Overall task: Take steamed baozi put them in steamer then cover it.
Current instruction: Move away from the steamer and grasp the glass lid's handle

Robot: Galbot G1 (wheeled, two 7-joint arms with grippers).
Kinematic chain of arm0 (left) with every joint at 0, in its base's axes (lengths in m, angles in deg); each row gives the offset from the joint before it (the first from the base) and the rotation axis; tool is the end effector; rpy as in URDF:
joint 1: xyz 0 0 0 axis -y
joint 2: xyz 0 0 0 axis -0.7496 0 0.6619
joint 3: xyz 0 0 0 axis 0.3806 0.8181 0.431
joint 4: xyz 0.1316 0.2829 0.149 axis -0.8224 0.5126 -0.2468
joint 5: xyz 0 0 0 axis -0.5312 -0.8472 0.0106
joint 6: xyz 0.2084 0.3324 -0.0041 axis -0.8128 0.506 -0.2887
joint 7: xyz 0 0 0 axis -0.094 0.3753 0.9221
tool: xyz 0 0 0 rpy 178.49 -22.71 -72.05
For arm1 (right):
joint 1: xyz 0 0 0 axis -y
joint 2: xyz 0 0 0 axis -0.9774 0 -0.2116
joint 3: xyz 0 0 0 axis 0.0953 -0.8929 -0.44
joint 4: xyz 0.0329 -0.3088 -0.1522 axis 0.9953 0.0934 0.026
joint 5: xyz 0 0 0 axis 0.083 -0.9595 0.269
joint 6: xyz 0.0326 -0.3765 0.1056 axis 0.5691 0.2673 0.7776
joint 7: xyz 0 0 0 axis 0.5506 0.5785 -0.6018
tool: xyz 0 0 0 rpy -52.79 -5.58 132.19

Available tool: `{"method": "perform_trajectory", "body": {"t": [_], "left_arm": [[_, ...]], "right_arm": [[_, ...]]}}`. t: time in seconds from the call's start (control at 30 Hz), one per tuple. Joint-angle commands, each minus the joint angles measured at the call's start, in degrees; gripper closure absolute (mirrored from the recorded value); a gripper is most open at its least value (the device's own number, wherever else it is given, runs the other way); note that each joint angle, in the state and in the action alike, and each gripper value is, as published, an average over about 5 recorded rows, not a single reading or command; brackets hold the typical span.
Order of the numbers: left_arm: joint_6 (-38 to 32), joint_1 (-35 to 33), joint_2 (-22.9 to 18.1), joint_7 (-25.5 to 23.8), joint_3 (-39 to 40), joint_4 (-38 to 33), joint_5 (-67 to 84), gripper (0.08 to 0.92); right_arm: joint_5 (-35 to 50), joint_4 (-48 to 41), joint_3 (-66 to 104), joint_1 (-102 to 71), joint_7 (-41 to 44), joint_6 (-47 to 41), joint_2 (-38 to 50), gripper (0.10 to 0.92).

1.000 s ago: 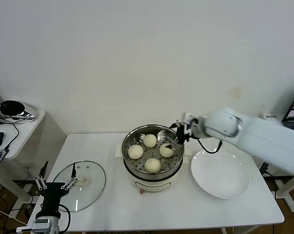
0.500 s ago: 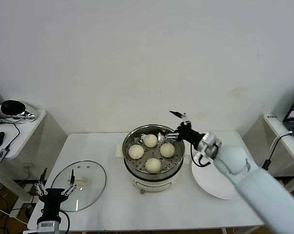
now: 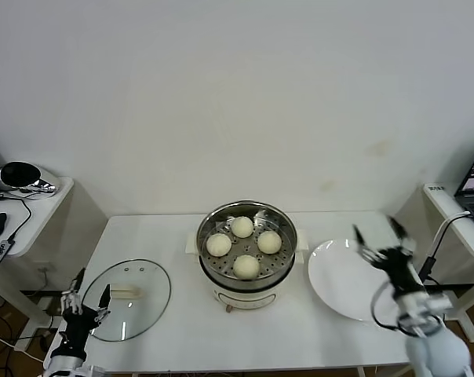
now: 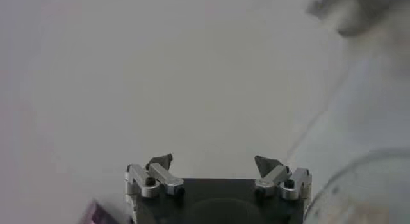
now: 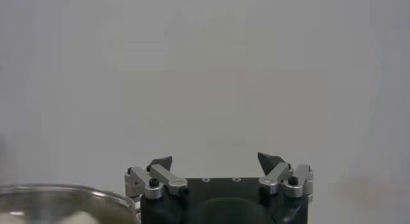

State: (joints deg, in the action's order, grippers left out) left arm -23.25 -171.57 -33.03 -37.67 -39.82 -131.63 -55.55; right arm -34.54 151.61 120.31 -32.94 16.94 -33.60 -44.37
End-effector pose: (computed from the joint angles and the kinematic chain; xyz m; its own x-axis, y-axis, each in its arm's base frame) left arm 0.2027 0.1705 -0.3673 -0.9997 -0.0188 -0.0183 -0.0219 0.2159 0.9762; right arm 0.2698 -0.1786 -0.2768 -0.9794 -0.0340 -0.1989 -0.0059 0.9901 -0.1404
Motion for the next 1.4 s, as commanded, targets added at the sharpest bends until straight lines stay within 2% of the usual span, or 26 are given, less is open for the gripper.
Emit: {"method": "perform_trajectory", "body": {"t": [0.03,0.23,0.77,1.23,1.3,1.4], "left_arm": [[0.20,4.90,5.34,-0.67,3.54,12.46,-23.99,0.177],[0.50,8.88,6.29,-0.91,6.22,17.14,-24.21,0.177],[0.79,18.38,6.82,-0.92,8.82,22.28,-25.04,0.177],[0.16,21.25,6.55,-1.48,10.88,24.61,-23.41,0.178],[-0.10,21.28,6.58,-1.62,11.02,24.69,-23.24,0.197],[-0.52,21.36,6.59,-1.78,11.12,24.93,-23.08,0.268]], "right_arm": [[-1.30,4.03,15.85,-9.54,-4.64,3.10,-8.79,0.203],[-1.34,3.47,17.65,-10.56,-5.12,3.54,-9.49,0.203],[-1.29,1.44,17.65,-10.95,-4.65,4.81,-10.26,0.203],[-1.60,0.99,17.32,-10.95,-4.16,4.97,-10.53,0.203],[-1.65,0.95,17.18,-10.95,-4.11,4.97,-10.58,0.203],[-1.72,0.93,16.91,-10.96,-4.06,5.00,-10.68,0.203]]}}
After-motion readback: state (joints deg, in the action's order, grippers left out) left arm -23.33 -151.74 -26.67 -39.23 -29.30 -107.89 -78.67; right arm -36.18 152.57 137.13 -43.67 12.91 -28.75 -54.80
